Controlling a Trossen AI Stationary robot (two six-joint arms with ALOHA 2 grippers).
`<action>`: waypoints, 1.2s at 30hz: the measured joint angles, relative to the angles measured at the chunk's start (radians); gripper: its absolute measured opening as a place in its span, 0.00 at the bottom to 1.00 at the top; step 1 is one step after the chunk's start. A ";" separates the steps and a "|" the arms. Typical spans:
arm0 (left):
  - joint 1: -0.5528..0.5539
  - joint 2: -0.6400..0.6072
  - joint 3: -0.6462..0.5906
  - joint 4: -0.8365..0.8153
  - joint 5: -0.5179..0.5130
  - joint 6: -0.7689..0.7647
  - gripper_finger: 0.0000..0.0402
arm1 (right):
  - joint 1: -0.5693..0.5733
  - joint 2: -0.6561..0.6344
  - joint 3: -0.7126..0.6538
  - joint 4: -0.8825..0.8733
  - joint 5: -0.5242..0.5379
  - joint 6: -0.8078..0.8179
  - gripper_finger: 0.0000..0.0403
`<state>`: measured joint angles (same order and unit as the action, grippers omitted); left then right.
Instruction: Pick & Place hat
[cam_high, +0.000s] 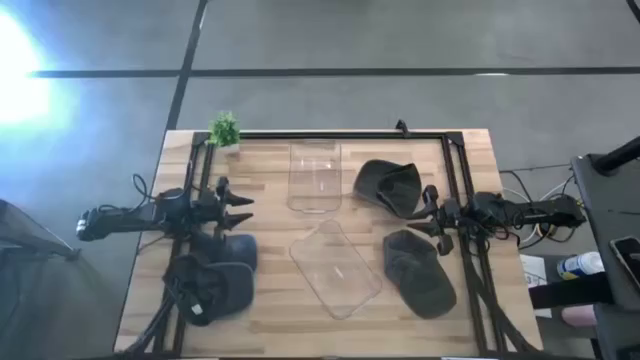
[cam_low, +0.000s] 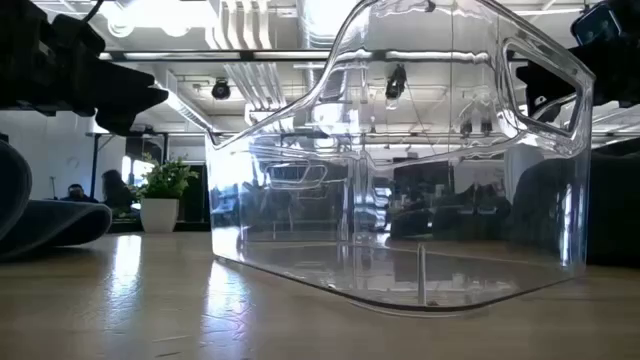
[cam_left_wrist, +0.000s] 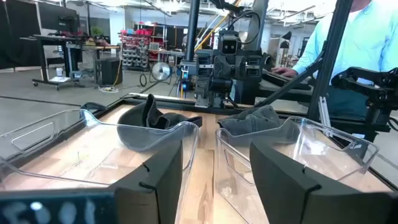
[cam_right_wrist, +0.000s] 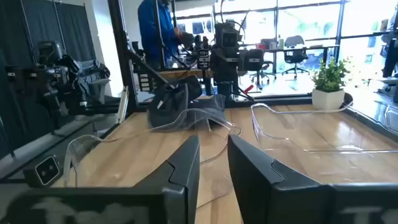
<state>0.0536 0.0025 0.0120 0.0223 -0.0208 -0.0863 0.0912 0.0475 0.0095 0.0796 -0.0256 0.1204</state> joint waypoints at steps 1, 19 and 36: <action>0.000 0.000 0.000 0.000 0.000 0.000 0.45 | 0.000 0.000 0.000 0.000 0.000 0.000 0.20; 0.000 0.000 0.000 0.000 0.000 0.000 0.45 | 0.000 0.000 0.000 0.000 0.000 0.000 0.19; 0.000 0.000 0.000 0.000 0.000 0.000 0.45 | 0.000 0.000 0.000 0.000 0.000 0.000 0.17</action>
<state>0.0536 0.0028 0.0120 0.0223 -0.0207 -0.0860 0.0912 0.0479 0.0093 0.0795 -0.0255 0.1204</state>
